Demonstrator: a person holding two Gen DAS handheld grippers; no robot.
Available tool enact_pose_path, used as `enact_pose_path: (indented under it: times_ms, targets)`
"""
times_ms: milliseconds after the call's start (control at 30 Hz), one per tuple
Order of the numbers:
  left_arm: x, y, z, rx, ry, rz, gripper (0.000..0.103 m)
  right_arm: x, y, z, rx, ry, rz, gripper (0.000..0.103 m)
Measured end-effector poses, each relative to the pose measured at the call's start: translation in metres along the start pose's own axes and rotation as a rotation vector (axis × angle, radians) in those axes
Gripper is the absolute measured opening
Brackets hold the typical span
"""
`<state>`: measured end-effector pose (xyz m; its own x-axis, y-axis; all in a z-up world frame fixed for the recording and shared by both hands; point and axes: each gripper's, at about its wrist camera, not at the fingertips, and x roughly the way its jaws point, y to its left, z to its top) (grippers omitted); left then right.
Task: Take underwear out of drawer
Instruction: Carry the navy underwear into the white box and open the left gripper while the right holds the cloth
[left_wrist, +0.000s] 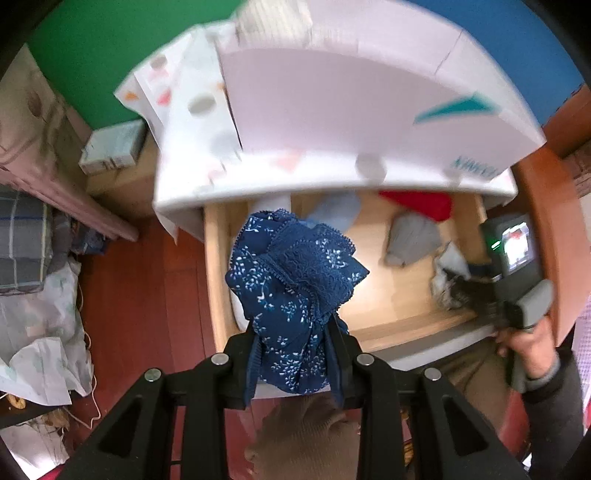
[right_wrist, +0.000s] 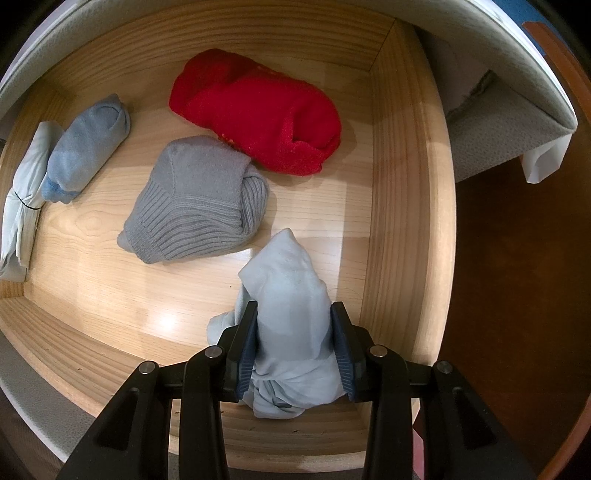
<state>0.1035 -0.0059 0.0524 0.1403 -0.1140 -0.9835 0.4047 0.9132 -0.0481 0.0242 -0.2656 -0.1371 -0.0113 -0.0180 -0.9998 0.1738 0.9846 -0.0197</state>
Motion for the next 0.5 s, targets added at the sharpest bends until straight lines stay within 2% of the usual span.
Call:
enact_pose_path:
  times_ms: [233, 300, 500]
  targets:
    - [-0.080, 0.019, 0.023, -0.047, -0.181, -0.018, 0.030, 0.001, 0.002, 0.000, -0.002, 0.002, -0.005, 0.036]
    - [-0.097, 0.021, 0.034, -0.061, -0.233, -0.003, 0.030, -0.001, 0.004, 0.000, -0.003, 0.002, -0.005, 0.036]
    - [-0.120, 0.014, 0.075, -0.080, -0.342, 0.029, 0.030, -0.002, 0.003, 0.000, -0.003, 0.002, -0.005, 0.036]
